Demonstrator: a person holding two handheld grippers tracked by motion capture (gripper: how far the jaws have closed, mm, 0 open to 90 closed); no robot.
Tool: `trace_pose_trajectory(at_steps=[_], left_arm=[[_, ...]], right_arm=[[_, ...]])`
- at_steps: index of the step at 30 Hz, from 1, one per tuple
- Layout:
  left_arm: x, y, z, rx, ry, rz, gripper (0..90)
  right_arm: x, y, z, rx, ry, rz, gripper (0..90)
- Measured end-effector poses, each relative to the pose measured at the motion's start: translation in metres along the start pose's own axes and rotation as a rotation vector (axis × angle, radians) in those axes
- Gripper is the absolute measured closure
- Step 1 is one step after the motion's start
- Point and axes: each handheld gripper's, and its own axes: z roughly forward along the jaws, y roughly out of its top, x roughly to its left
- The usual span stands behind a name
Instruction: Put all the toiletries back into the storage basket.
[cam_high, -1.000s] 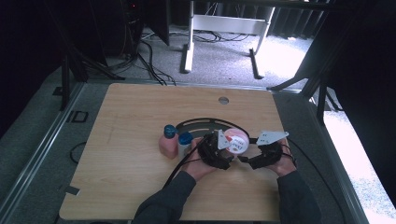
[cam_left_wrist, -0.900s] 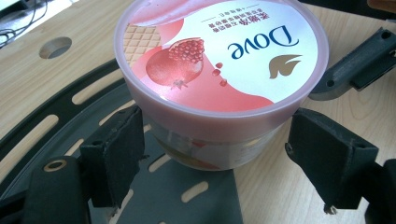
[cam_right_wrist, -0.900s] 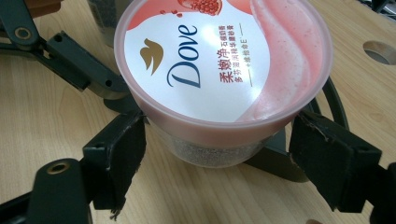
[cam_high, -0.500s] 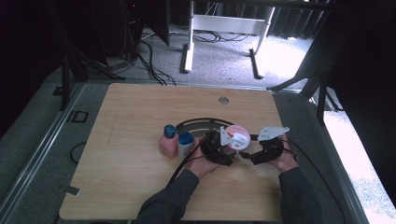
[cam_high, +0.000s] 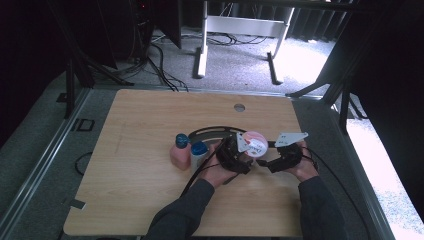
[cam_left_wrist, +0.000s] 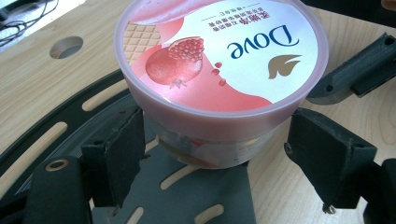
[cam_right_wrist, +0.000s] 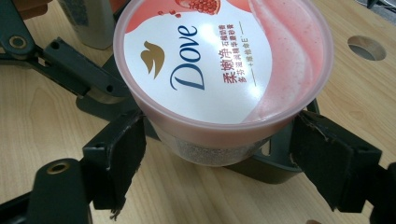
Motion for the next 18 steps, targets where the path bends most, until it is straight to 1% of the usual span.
trace_pose_trajectory(at_steps=[5, 18], left_arm=[[0.001, 0.003, 0.004, 0.003, 0.018, -0.007, 20.5], [0.007, 0.003, 0.012, -0.002, 0.036, -0.042, 21.3]], right_arm=[[-0.005, 0.003, 0.002, 0.014, -0.007, 0.004, 18.8], [-0.016, 0.005, 0.009, 0.029, -0.006, 0.024, 19.4]])
